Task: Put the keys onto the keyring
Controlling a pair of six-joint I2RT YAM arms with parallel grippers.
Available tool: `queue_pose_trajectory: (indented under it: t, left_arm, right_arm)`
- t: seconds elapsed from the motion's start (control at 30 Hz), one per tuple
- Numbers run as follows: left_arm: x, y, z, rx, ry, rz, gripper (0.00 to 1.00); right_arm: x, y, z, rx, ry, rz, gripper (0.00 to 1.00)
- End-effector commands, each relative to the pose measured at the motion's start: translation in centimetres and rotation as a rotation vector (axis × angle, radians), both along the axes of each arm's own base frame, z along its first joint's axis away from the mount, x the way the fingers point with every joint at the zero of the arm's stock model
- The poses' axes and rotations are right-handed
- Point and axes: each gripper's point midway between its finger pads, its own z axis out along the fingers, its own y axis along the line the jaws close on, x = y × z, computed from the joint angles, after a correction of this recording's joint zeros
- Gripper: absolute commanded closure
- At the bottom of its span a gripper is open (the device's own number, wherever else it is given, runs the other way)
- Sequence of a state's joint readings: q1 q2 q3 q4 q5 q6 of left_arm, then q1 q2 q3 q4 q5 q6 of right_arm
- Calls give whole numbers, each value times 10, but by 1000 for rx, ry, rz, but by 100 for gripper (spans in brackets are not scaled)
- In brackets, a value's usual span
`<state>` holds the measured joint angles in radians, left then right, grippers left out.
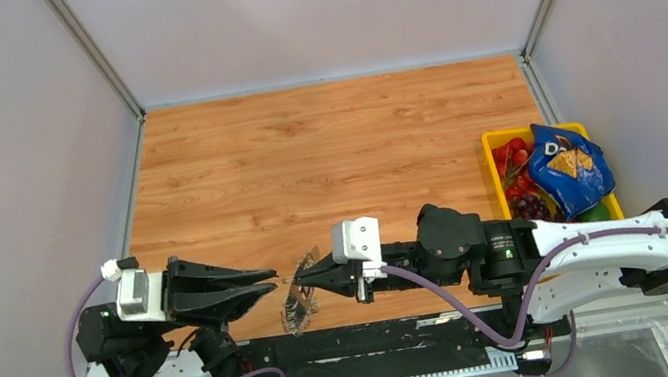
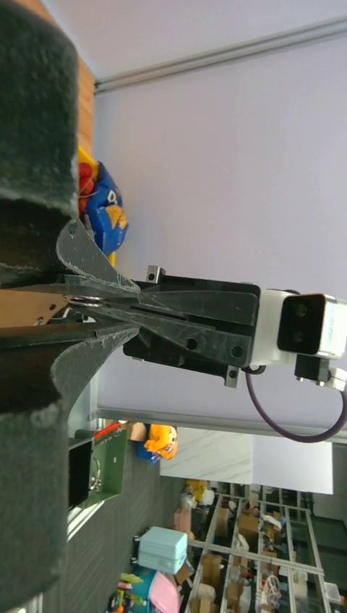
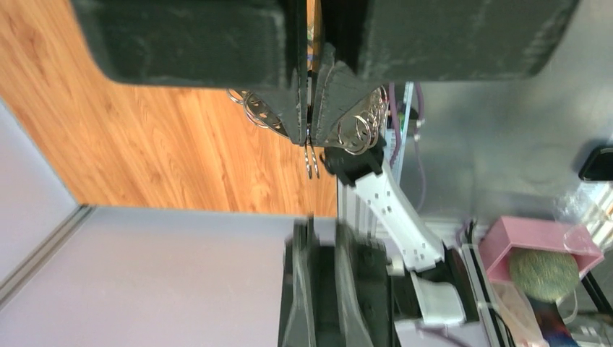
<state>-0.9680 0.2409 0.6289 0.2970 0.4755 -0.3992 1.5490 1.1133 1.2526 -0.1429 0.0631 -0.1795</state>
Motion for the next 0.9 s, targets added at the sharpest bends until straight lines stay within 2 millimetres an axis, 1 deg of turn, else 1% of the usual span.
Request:
queue_pose_trajectory:
  t: [0.0,0.03,0.07,0.1,0.13,0.27,0.3,0.4,0.53,0.7,0.8,0.87]
  left_arm:
    - [4,-5,-23,194,32,29,71]
    - [4,-4,-21,203,30,33,70]
    - [4,-5,-26,229,36,36,69]
    - [4,-5,-25,236,32,34,68]
    - [4,-5,-28,253,32,34,66]
    - [-2,-8,-32,310,22,-2,65]
    - [-5,-9,-35,340,21,-21,65]
    - [-4,-15,-44,414,37,-44,65]
    - [-7,-18,-48,460,47,-73,63]
    - [-11,-19,-47,471,48,-101,60]
    - [-11,-20,-48,487,58,-108,60]
    - [-11,-21,-53,515,75,-120,60]
  right_arm:
    - [-2,-20,15,-22,28,4,100]
    - [-4,-22,13,-40,33,12,100]
    - [-6,-23,13,-53,36,25,100]
    - [-8,-25,10,-75,40,32,100]
    - [-9,-26,9,-88,43,38,100]
    - [-11,-27,0,-173,54,45,100]
    - [-17,-27,-2,-196,59,79,100]
    - [-22,-27,-8,-257,72,110,100]
    - [-18,-26,-17,-321,89,101,100]
    - [-7,-27,-30,-383,118,90,100]
    - [-2,-25,-35,-402,133,85,100]
    - [1,-23,-36,-409,137,78,100]
